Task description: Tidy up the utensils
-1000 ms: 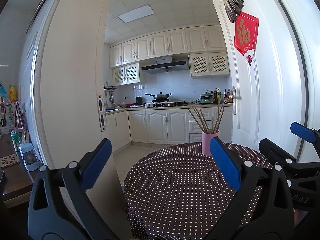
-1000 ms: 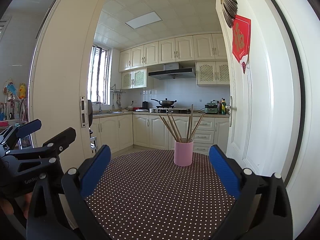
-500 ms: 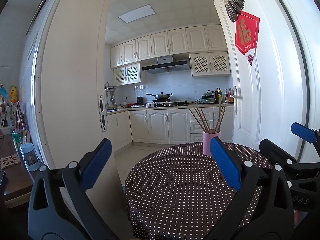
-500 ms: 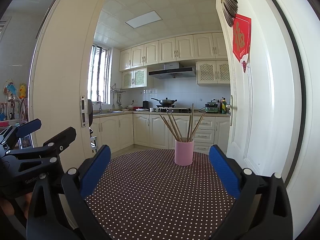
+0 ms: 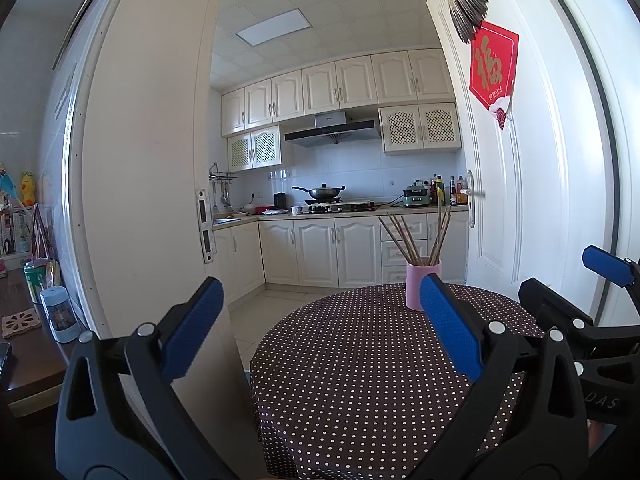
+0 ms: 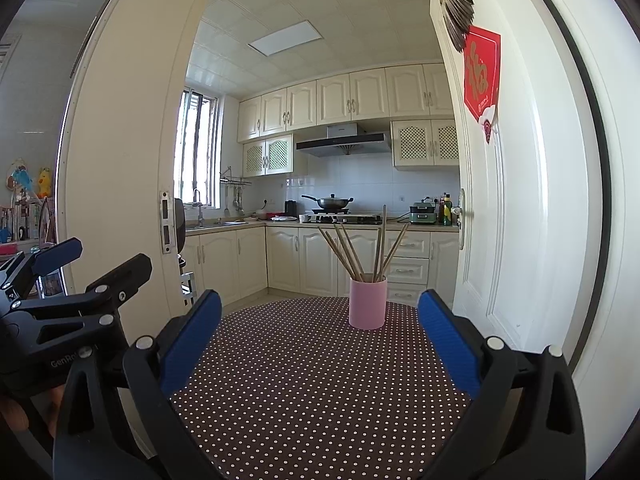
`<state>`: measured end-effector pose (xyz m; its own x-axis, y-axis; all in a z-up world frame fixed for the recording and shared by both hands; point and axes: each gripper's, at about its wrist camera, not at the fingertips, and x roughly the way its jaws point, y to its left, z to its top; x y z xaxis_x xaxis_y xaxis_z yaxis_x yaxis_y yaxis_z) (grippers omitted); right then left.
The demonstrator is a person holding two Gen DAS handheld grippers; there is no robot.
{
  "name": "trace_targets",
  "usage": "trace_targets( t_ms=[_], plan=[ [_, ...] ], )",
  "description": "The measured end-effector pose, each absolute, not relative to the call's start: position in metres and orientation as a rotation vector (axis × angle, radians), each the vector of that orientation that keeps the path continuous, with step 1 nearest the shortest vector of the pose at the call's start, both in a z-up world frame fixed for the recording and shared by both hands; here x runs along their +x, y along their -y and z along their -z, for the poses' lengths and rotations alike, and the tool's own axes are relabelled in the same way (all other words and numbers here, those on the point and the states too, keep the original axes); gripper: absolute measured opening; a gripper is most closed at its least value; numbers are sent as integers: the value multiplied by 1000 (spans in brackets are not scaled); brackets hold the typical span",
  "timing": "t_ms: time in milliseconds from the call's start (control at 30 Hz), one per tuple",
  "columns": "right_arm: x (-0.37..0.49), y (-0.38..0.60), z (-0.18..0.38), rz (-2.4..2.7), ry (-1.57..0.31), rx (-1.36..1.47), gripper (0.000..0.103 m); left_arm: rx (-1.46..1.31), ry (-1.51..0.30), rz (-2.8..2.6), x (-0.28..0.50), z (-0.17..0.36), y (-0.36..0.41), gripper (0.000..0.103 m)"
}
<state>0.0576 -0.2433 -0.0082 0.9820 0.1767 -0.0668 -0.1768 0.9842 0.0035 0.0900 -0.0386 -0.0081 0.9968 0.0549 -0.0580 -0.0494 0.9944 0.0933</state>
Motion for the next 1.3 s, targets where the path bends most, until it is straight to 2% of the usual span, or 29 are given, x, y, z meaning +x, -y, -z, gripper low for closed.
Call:
trace_targets(
  t_ms=[1300],
  plan=[
    [62,238,12,-173,-95,15,95,95,-74,-57,95,14,39,96]
  ],
)
